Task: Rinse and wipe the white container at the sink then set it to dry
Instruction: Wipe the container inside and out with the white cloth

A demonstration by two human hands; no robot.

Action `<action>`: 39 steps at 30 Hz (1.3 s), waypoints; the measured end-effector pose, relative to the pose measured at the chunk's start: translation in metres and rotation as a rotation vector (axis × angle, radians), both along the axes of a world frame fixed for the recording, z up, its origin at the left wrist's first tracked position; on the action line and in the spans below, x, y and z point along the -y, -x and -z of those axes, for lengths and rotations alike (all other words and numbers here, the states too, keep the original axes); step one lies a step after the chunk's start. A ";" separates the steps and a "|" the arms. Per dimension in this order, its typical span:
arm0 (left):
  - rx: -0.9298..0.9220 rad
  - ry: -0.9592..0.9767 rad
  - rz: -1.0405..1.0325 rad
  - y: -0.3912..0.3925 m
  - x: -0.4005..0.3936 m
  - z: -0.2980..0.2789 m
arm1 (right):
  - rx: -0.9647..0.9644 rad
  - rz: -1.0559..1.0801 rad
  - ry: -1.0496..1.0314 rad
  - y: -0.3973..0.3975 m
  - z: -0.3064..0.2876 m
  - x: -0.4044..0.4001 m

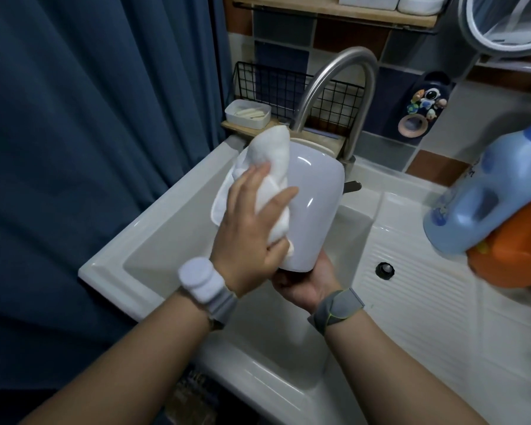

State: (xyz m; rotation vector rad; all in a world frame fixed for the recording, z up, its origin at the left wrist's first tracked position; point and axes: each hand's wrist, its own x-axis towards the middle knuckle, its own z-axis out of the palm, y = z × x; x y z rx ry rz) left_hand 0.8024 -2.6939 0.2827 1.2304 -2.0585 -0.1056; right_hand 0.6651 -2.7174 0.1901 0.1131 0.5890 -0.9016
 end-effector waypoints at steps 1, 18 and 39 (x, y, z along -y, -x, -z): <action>0.087 0.034 -0.026 0.004 -0.004 0.002 | 0.000 -0.001 0.012 0.001 -0.001 -0.002; -0.650 -0.280 -0.292 -0.026 0.026 -0.010 | 0.012 0.013 0.061 -0.007 -0.005 -0.011; -1.064 -1.170 -0.464 -0.055 0.028 0.055 | 0.135 0.056 0.033 -0.006 -0.005 -0.018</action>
